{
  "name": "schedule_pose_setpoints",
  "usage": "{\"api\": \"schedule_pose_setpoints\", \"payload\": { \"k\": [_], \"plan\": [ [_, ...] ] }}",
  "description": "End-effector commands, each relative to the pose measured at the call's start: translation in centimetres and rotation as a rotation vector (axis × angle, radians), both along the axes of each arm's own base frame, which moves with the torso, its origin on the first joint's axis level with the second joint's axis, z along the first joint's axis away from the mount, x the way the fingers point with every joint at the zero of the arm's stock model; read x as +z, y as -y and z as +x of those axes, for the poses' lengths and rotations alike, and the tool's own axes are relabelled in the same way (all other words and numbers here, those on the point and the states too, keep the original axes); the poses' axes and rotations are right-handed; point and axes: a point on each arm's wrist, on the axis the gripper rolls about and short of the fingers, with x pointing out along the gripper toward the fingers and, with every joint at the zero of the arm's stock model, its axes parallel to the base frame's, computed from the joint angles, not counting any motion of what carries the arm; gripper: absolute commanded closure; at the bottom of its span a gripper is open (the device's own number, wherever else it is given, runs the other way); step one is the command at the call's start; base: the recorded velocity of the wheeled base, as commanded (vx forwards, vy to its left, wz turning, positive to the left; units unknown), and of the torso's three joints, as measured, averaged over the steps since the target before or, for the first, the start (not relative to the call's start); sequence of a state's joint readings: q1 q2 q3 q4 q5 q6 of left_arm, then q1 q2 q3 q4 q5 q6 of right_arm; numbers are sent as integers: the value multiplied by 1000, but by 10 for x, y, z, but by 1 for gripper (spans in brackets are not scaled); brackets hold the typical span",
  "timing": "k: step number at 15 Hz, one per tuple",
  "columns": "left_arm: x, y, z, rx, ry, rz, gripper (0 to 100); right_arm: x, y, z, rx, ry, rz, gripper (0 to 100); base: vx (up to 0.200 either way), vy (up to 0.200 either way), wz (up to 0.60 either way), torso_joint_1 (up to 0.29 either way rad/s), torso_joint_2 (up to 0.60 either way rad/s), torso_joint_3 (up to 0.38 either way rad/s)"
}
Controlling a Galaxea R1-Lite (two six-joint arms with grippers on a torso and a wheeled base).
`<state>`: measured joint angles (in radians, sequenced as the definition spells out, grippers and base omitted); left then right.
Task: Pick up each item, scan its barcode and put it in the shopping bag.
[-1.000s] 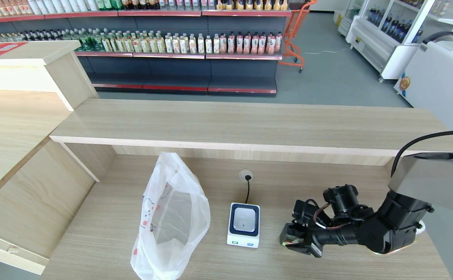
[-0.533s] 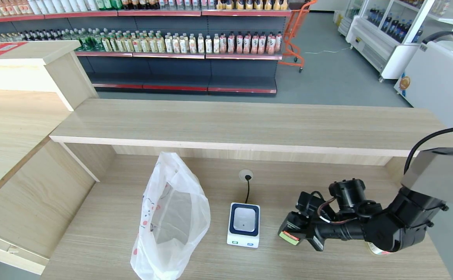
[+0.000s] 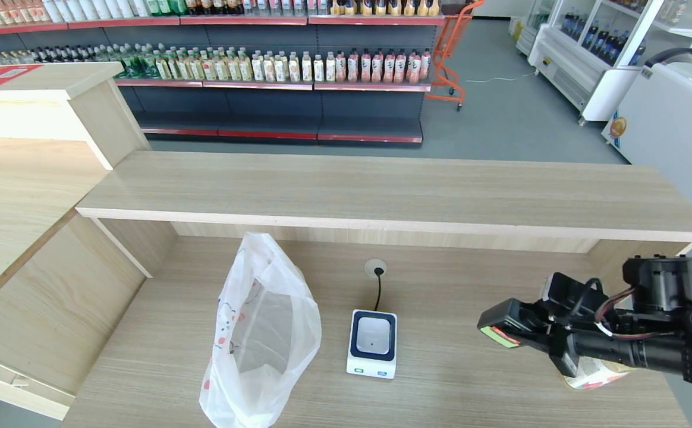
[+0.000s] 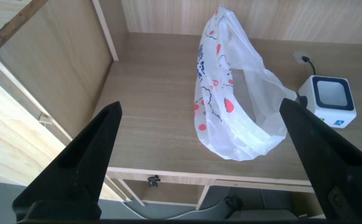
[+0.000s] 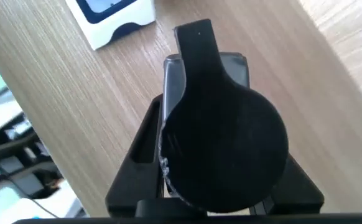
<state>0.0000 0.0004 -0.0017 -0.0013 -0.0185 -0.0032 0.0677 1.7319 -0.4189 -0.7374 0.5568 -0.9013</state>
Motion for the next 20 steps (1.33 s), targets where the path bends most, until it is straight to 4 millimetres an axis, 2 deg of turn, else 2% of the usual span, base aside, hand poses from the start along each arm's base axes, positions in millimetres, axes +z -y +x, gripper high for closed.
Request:
{"api": "schedule_pose_setpoints", "payload": {
  "k": [1, 2, 5, 7, 12, 17, 20],
  "plan": [
    [0, 0, 0, 0, 0, -1, 0, 26, 13, -39, 449, 479, -249, 100, 0, 0, 0, 0, 0, 0],
    [0, 0, 0, 0, 1, 0, 0, 21, 5, -42, 634, 651, -380, 100, 0, 0, 0, 0, 0, 0],
    [0, 0, 0, 0, 0, -1, 0, 1, -25, -60, 1041, 859, -560, 100, 0, 0, 0, 0, 0, 0],
    [0, 0, 0, 0, 0, -1, 0, 4, -46, -64, 1213, 1103, -635, 100, 0, 0, 0, 0, 0, 0],
    [0, 0, 0, 0, 1, 0, 0, 12, -55, -65, 1294, 1351, -593, 100, 0, 0, 0, 0, 0, 0],
    [0, 0, 0, 0, 0, -1, 0, 15, -57, -68, 1311, 1444, -526, 100, 0, 0, 0, 0, 0, 0],
    [0, 0, 0, 0, 1, 0, 0, 17, -67, -70, 1346, 1482, -499, 100, 0, 0, 0, 0, 0, 0]
  ]
}}
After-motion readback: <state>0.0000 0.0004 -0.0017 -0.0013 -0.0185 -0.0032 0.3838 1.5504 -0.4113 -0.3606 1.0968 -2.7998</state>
